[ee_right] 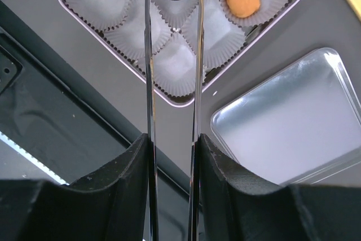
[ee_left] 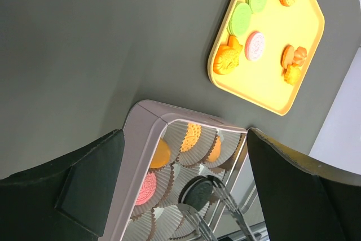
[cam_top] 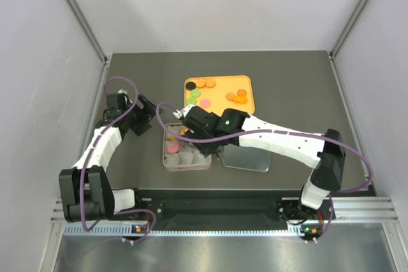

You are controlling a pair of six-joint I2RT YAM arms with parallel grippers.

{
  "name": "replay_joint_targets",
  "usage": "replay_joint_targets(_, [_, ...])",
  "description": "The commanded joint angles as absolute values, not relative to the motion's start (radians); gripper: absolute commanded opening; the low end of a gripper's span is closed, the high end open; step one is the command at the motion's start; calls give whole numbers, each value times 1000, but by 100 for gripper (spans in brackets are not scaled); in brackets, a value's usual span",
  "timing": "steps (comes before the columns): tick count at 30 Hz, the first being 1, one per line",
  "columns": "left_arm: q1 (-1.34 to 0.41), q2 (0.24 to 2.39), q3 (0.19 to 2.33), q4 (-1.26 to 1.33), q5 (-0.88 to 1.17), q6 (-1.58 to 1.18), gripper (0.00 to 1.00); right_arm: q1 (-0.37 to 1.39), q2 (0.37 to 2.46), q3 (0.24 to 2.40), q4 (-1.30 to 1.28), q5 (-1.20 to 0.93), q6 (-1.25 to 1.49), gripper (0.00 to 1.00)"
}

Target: Pack the cookies

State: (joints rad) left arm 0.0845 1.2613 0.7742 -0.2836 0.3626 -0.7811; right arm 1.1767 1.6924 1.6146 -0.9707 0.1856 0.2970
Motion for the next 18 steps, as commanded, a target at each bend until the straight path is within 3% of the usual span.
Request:
replay_joint_targets(1, [91, 1262, 761, -236, 377, -778, 94, 1198, 1690, 1615, -954, 198, 313, 33])
replay_joint_targets(18, [91, 1262, 756, -230, 380, -779, 94, 1204, 1684, 1578, -943, 192, 321, 34])
